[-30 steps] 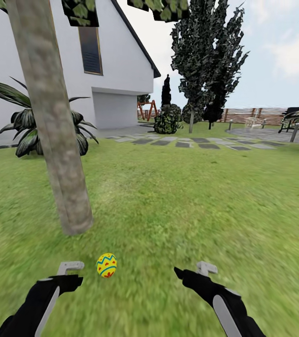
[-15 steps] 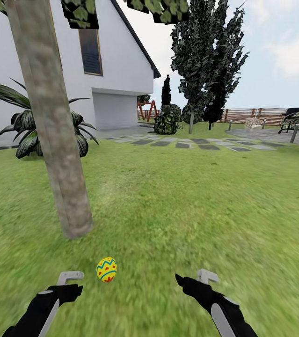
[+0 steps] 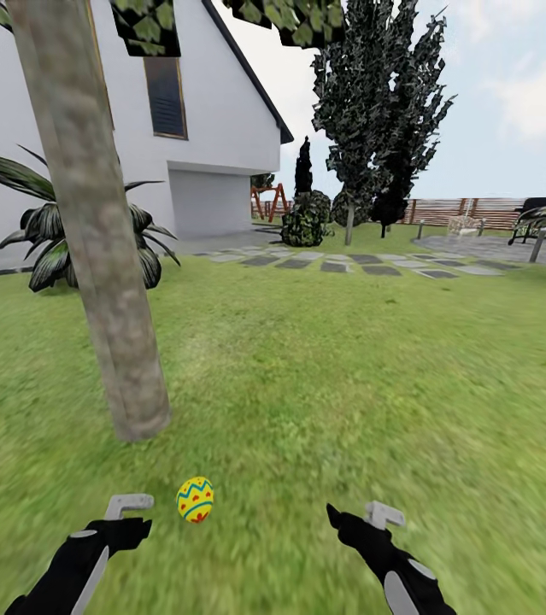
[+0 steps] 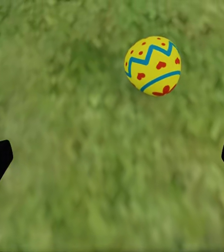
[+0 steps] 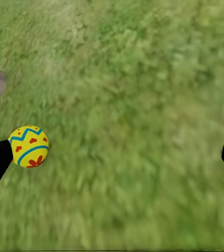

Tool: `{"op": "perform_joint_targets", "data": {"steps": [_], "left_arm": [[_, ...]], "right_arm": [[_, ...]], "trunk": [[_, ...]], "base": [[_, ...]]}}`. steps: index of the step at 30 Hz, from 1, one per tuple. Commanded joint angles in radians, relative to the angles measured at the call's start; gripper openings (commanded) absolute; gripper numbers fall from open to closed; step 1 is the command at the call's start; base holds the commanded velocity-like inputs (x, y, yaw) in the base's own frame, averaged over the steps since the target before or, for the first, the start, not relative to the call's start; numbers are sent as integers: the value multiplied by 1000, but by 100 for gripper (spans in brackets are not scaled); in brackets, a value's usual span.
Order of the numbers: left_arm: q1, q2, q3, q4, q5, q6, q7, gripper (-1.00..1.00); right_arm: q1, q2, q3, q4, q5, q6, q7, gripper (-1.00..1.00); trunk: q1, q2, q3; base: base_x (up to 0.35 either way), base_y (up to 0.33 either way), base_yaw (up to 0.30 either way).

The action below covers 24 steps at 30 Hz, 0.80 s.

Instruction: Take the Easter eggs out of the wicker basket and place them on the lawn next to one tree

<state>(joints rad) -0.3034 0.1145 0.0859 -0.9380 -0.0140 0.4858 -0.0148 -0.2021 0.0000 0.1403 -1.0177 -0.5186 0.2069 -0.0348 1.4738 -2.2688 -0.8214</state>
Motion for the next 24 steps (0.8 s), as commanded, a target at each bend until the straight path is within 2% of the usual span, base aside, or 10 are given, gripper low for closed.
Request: {"op": "perform_joint_targets", "data": {"steps": [1,11,24], "left_arm": [[0,0,1,-1,-2,5,-1,100],[0,6,2,12,-2,-19,1,100],[0,1,-2,14,-2,-22,-1,100]], "right_arm": [[0,0,0,8,-7,1,-4,100],[-2,1,-6,153,-16,-10,-10,100],[-2,-2,-8,197,-10,-67,-10,100]], "trunk": [[-4,7,2],[-42,77,33],[-92,168,74]], "base": [[0,0,0],[0,0,0],[0,0,0]]}}
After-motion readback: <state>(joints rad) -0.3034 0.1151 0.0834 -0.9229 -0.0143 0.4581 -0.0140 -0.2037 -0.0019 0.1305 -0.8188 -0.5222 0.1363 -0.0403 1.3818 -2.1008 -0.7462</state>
